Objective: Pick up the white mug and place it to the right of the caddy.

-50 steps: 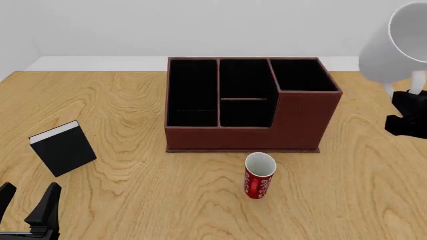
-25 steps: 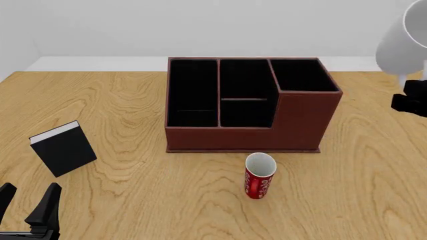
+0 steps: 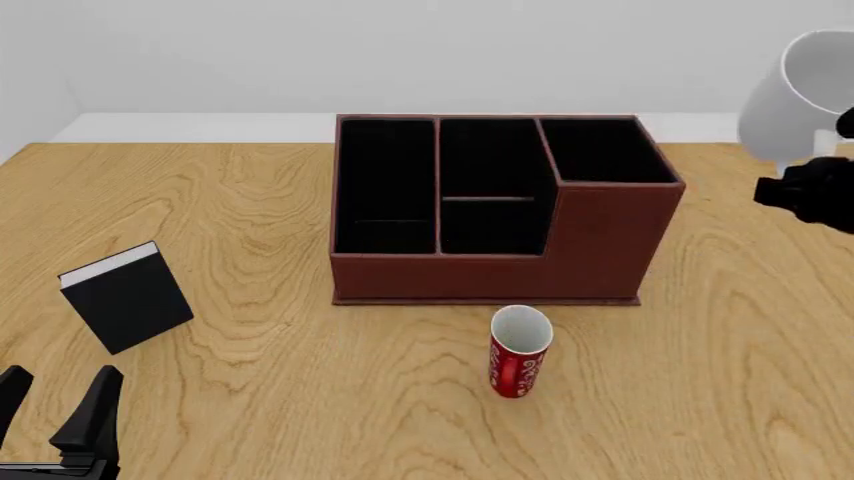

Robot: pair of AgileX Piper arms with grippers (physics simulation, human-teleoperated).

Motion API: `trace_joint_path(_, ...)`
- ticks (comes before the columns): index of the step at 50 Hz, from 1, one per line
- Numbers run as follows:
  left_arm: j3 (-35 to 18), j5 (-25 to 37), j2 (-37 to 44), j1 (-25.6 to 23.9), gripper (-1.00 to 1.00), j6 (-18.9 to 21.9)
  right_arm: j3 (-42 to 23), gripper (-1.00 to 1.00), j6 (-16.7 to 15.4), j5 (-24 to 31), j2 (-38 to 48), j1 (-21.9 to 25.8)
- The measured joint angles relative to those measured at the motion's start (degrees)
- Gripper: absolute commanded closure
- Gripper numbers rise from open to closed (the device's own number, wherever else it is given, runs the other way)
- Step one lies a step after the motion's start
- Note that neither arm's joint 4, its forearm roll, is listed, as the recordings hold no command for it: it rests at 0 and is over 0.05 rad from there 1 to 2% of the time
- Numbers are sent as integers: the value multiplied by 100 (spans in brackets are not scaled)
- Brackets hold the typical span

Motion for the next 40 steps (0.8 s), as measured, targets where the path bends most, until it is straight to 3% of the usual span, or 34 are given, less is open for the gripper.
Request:
trace_joint_path(16, 0, 0, 0, 0, -100, 0, -141, 100, 107, -344, 886, -81)
trace_joint_path(40, 0, 0, 0, 0, -100, 0, -443, 100, 263, -386, 1628, -144)
